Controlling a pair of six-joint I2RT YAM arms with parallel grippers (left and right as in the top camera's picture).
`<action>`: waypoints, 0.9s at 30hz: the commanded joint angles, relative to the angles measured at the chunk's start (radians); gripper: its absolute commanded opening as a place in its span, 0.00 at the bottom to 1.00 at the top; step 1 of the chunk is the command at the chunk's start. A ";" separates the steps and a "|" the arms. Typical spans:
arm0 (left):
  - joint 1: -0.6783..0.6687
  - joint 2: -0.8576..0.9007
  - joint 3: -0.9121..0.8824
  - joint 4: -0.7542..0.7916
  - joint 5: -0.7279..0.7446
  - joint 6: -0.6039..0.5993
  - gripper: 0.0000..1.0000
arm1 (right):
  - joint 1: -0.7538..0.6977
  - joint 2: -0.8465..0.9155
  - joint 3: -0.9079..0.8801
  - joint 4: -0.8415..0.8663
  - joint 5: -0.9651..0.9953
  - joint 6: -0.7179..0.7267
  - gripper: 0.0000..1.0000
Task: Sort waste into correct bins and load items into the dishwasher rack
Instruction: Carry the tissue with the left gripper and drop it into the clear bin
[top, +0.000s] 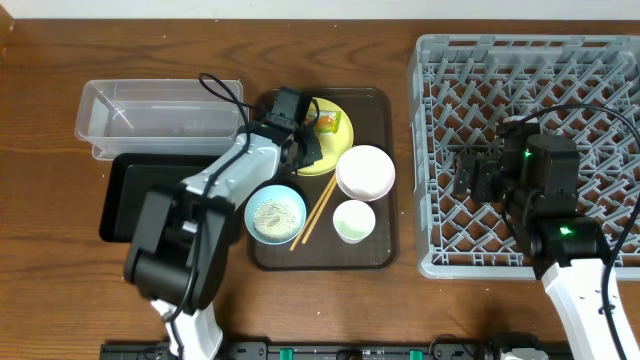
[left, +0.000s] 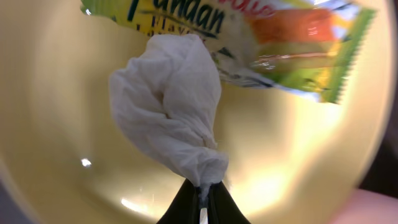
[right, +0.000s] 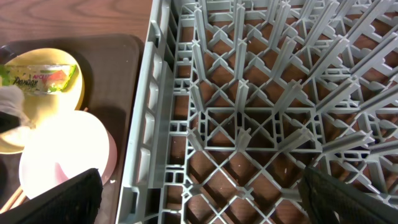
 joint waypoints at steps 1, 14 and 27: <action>0.006 -0.114 0.010 -0.022 -0.036 0.025 0.06 | 0.010 0.002 0.023 0.000 -0.008 -0.010 0.99; 0.193 -0.321 0.010 -0.043 -0.196 0.024 0.06 | 0.010 0.002 0.023 -0.001 -0.008 -0.010 0.99; 0.353 -0.270 0.009 0.012 -0.165 0.026 0.44 | 0.010 0.002 0.023 0.000 -0.008 -0.009 0.99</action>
